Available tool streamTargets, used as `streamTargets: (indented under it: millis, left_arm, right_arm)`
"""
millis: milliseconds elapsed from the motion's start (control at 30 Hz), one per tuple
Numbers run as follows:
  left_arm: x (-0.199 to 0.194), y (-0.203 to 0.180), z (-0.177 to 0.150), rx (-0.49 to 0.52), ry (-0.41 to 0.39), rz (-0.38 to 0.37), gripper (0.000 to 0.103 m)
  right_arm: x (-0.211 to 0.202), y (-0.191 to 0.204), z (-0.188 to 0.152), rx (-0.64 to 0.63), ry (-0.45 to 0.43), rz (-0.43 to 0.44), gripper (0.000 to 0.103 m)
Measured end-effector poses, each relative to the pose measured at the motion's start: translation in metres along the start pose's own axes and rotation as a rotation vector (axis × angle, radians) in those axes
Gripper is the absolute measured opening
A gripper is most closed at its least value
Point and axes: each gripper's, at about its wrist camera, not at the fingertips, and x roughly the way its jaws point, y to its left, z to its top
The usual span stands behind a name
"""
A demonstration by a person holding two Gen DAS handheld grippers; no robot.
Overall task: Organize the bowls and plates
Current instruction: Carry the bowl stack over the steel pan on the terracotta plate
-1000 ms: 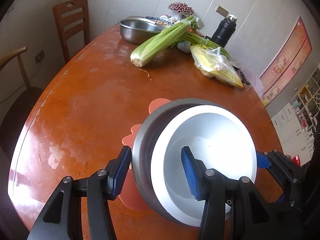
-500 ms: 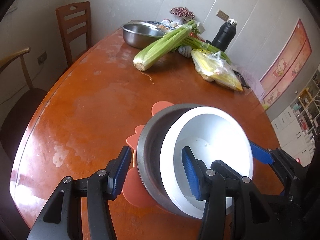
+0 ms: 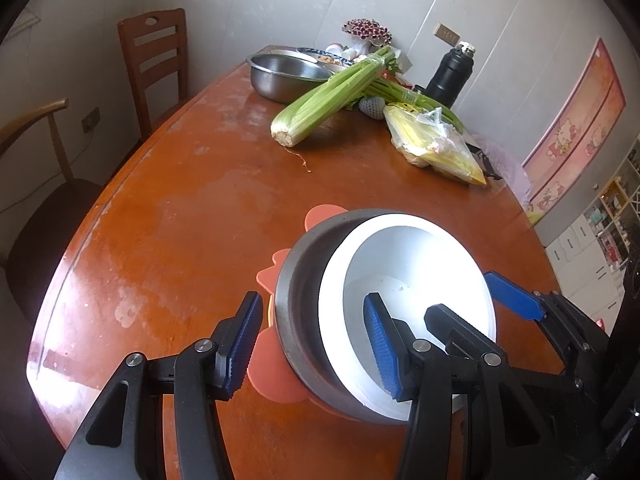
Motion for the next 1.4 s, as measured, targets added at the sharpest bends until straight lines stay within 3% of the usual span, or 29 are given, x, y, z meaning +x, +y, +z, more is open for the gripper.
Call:
streamTargets:
  millis: [367,833,1267,1400]
  left_arm:
    - [-0.013,0.0,-0.002,-0.015,-0.042,0.032,0.054]
    - [0.024,0.008,0.001,-0.078,0.063,-0.036,0.055]
    - [0.026,0.009,0.002,-0.067,0.042,-0.059,0.057]
    - [0.026,0.012,0.002,-0.072,0.025,-0.027,0.058]
  right_arm:
    - [-0.002,-0.003,-0.001,0.008,-0.008,0.004,0.07]
    - [-0.003,-0.007,-0.003,0.019,0.008,0.029,0.073]
    - [0.004,-0.008,-0.004,0.035,0.034,0.065,0.081]
    - [0.004,-0.007,-0.004,0.034,0.032,0.059,0.082]
